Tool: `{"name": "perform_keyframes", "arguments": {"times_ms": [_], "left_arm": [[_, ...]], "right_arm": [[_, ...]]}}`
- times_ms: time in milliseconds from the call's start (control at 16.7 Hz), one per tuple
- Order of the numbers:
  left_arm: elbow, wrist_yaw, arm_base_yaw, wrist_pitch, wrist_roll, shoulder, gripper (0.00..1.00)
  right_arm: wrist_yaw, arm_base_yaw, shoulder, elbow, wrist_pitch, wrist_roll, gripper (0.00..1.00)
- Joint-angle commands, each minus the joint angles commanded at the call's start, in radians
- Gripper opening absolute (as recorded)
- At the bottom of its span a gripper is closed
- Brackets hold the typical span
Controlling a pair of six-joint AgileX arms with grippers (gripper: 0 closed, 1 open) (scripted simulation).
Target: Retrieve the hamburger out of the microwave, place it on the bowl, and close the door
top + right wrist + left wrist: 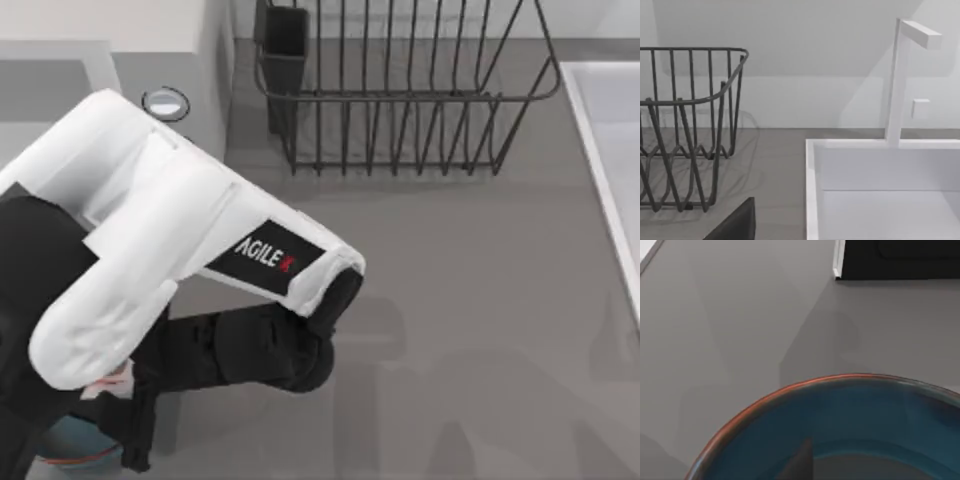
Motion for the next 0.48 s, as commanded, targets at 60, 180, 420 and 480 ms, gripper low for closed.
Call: {"name": "perform_keyframes", "arguments": {"times_ms": [60, 180, 420, 480], "left_arm": [[-0.004, -0.003, 0.004, 0.006, 0.002, -0.003, 0.0], [-0.016, -0.014, 0.014, 0.024, 0.007, -0.01, 0.0], [-0.054, -0.042, 0.044, 0.077, 0.024, -0.024, 0.0], [-0.066, -0.049, 0.051, 0.092, 0.029, -0.026, 0.0]], "right_arm": [[0.0, 0.0, 0.0, 0.0, 0.0, 0.0, 1.0], [0.0, 0.0, 0.0, 0.0, 0.0, 0.0, 1.0], [0.0, 0.0, 0.0, 0.0, 0.0, 0.0, 1.0], [0.0, 0.0, 0.0, 0.0, 0.0, 0.0, 1.0]]}}
